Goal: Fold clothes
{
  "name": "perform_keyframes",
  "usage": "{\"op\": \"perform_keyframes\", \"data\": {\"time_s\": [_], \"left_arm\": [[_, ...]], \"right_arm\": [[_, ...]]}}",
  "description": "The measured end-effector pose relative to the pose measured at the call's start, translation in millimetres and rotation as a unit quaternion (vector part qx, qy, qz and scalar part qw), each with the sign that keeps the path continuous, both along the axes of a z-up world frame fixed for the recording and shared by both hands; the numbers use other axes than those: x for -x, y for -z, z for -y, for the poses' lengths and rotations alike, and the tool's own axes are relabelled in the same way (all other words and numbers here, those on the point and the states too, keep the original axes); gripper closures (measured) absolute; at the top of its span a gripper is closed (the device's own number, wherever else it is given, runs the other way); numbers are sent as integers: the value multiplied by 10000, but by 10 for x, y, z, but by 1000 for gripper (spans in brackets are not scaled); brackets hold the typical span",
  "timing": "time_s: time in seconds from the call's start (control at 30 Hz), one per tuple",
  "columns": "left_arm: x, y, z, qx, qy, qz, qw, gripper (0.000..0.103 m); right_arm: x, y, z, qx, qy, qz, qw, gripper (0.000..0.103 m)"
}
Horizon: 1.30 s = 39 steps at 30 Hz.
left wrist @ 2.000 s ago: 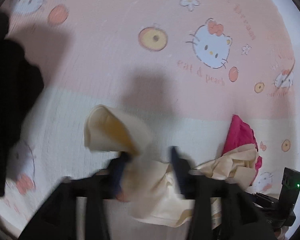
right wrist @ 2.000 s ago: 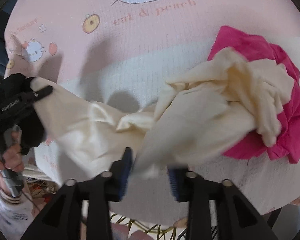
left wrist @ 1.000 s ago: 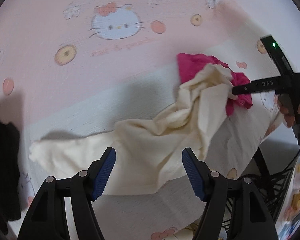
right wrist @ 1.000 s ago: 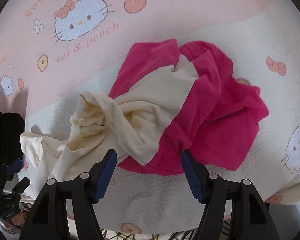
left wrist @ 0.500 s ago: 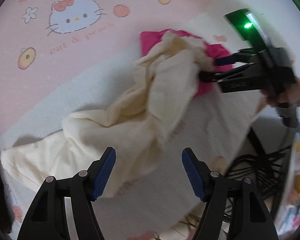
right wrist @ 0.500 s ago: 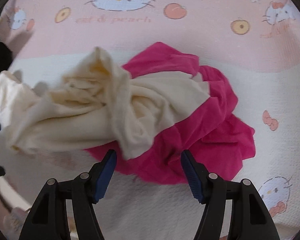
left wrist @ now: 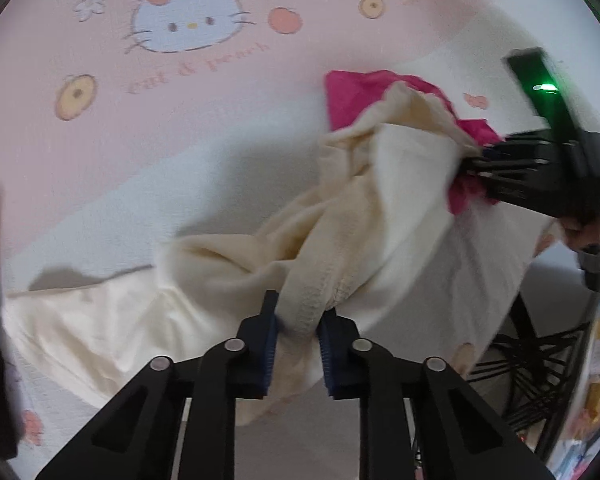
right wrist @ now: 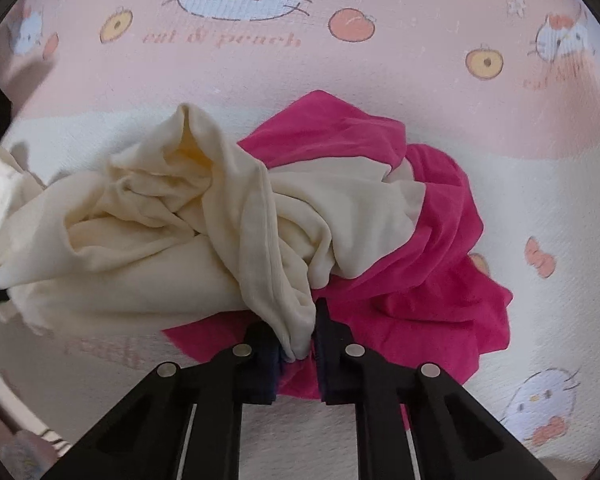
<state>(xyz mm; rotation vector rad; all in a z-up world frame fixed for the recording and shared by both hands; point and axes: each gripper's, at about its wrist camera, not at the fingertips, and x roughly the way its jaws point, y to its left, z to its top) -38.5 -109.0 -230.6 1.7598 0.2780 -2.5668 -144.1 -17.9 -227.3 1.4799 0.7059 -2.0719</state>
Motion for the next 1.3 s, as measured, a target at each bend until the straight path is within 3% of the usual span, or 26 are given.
{"op": "perform_keyframes", "data": {"time_s": [0.17,0.33,0.6,0.7,0.83,0.93,1.3], "left_arm": [[6,-10,328,-707,-509,113,9961,92],[38,-178,576,-297,-773,-103,9965,93],[-75,-321,856,-168,-1215,-197,9923,94],[-119,-450,909,118,-1235,-399,9915,95],[-133,-675,961,893,-1134,-754,9866,95],[-153,-849,1075,1134,-1200,-990,9813,95],[-137,-914,1196,1480,-1307,-1021,9750,94]], "right_arm": [[-132,-106,16,434,-144,382,9982,92],[-247,-131,148,838,-201,879,9924,92],[-586,-314,399,1585,-551,1757,9700,92],[-689,-487,448,1882,-599,1872,9623,92],[-672,-708,441,1995,-697,1608,9641,94],[-634,-840,417,1925,-752,1292,9698,94],[-317,-999,357,1240,-450,211,9910,95]]}}
